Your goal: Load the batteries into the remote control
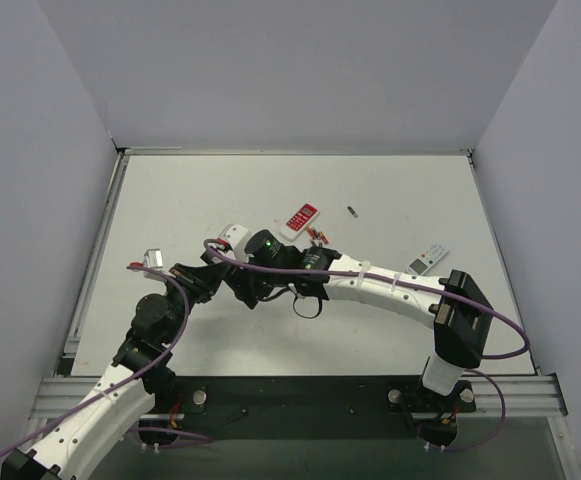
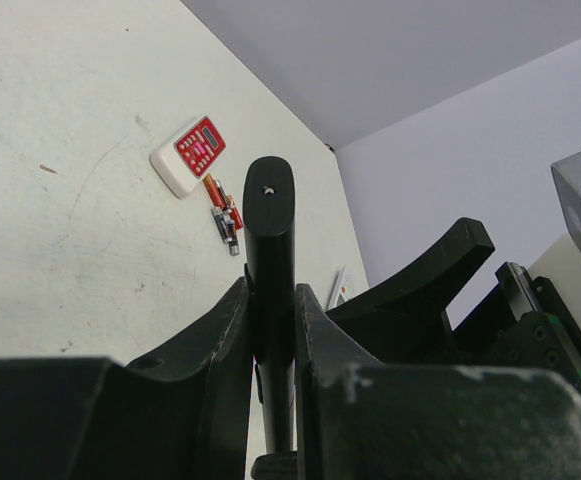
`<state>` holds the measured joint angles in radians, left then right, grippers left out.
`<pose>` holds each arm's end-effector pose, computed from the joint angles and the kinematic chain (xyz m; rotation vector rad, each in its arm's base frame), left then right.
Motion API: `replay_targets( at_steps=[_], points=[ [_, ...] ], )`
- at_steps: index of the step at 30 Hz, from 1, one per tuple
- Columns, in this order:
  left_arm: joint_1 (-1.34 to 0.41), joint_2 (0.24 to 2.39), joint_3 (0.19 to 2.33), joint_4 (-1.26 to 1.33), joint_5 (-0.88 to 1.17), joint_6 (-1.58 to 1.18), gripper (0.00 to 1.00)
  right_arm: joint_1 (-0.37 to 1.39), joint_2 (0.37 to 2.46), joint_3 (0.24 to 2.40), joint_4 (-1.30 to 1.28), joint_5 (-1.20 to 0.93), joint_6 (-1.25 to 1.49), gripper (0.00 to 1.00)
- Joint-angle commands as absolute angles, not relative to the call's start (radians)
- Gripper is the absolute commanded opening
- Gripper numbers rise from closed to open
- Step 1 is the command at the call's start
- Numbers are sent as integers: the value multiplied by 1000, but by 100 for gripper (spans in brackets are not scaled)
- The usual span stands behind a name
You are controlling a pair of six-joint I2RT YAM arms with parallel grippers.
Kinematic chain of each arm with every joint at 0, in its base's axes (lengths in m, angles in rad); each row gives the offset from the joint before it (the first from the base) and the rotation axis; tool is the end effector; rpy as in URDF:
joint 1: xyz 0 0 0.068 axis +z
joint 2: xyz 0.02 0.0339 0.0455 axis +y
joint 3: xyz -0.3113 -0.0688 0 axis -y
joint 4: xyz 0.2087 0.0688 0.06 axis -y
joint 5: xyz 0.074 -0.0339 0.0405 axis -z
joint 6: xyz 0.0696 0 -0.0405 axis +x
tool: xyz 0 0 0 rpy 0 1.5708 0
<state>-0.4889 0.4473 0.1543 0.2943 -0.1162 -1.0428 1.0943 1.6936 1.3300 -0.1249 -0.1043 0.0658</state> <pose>0.0917 -0.0396 0.2455 -0.5530 1.5880 -1.0947 0.1775 0.3597 0.3371 -1.1212 1.8469 0.8056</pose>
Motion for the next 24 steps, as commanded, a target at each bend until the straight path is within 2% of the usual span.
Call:
replay_targets(
  at_steps=[1, 6, 16, 24],
  points=[
    [-489, 448, 183, 322, -120, -1049, 0, 1103, 1687, 1377, -133, -89, 66, 57],
    [-489, 448, 186, 327, -114, -1048, 0, 1103, 1694, 1374, -133, -91, 64, 51],
    [-489, 457, 189, 339, -124, -1060, 0, 1104, 1674, 1342, -143, -100, 64, 25],
    [-480, 459, 213, 359, -239, -1034, 0, 1112, 1638, 1244, -179, -71, 48, 16]
  ],
)
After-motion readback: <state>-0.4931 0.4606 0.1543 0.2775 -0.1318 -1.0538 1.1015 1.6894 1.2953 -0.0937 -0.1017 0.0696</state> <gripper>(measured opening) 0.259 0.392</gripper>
